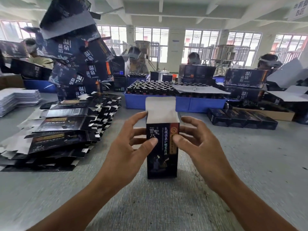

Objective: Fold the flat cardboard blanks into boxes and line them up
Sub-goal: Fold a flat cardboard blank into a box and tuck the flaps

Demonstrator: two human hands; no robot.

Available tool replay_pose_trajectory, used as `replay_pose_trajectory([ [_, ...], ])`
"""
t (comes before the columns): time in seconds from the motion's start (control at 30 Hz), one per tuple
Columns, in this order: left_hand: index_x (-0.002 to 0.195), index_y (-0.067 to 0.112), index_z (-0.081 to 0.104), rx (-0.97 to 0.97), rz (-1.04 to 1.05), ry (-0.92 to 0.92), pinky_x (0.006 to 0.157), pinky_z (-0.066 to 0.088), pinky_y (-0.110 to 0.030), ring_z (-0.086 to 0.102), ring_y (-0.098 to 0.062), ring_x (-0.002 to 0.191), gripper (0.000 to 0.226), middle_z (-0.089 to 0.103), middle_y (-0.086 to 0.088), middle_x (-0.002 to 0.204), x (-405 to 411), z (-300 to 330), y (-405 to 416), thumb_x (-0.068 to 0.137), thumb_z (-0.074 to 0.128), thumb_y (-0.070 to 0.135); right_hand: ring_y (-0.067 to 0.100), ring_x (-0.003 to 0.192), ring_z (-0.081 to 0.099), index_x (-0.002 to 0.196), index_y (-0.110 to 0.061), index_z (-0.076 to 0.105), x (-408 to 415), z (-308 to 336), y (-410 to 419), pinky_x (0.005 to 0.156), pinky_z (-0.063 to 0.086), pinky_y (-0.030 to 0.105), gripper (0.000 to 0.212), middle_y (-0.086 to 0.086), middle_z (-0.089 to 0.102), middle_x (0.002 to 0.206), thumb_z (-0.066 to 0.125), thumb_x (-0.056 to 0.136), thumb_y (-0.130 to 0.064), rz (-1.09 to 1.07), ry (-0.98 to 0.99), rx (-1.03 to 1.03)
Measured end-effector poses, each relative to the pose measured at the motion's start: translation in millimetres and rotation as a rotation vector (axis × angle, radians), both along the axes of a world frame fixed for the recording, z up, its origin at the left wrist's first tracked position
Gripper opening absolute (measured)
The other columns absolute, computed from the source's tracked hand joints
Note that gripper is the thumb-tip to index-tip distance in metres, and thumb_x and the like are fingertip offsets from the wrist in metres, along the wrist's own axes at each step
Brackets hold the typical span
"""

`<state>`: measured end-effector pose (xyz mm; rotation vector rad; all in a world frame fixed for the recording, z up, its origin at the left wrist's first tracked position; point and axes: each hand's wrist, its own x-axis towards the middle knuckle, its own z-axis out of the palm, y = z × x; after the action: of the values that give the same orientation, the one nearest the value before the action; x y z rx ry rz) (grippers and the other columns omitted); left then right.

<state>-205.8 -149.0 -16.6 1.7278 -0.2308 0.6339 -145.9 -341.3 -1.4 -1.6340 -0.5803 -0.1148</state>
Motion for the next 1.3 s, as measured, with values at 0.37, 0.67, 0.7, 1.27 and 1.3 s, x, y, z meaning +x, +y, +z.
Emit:
replay_pose_trajectory([
  [0.37,0.122,0.046,0.06,0.063,-0.034,-0.017,0.081,0.056,-0.022,0.066,-0.012,0.111,0.032,0.066,0.016,0.119,-2,0,-2,0.091,0.068,0.044,-0.009,0.108,0.063,0.126,-0.05,0.061,-6,2,-1,0.077,0.05,0.005,0.038,-0.031,0.065,0.118,0.062,0.097,-0.025,0.096,-0.145,-0.027],
  [0.67,0.107,0.028,0.068,0.061,0.062,-0.142,0.08,0.052,-0.014,0.065,-0.007,0.113,0.017,0.061,0.024,0.124,-3,8,-9,0.093,0.059,0.033,-0.01,0.128,0.049,0.119,-0.029,0.072,-11,5,4,0.097,0.046,0.011,0.026,-0.03,0.056,0.134,0.056,0.098,-0.029,0.033,-0.243,0.023],
  [0.7,0.107,0.027,0.068,0.067,0.062,-0.158,0.08,0.052,-0.013,0.064,-0.005,0.112,0.015,0.061,0.026,0.123,-4,7,-9,0.095,0.06,0.031,-0.009,0.128,0.05,0.116,-0.029,0.072,-12,5,4,0.097,0.047,0.012,0.023,-0.03,0.056,0.134,0.057,0.099,-0.022,0.031,-0.249,0.038],
  [1.27,0.122,0.029,0.067,0.033,0.047,-0.153,0.086,0.055,-0.019,0.066,-0.011,0.114,0.034,0.069,0.008,0.124,-5,7,-6,0.094,0.059,0.047,0.005,0.112,0.066,0.118,-0.032,0.07,-17,6,5,0.089,0.056,0.021,0.026,-0.013,0.072,0.115,0.063,0.093,-0.036,0.017,-0.204,0.096],
  [1.3,0.12,0.03,0.068,0.022,0.056,-0.157,0.086,0.056,-0.021,0.067,-0.012,0.113,0.034,0.07,0.008,0.123,-5,7,-7,0.093,0.059,0.049,0.004,0.112,0.066,0.117,-0.032,0.07,-17,6,5,0.088,0.055,0.019,0.024,-0.014,0.072,0.115,0.065,0.094,-0.031,0.016,-0.206,0.099],
])
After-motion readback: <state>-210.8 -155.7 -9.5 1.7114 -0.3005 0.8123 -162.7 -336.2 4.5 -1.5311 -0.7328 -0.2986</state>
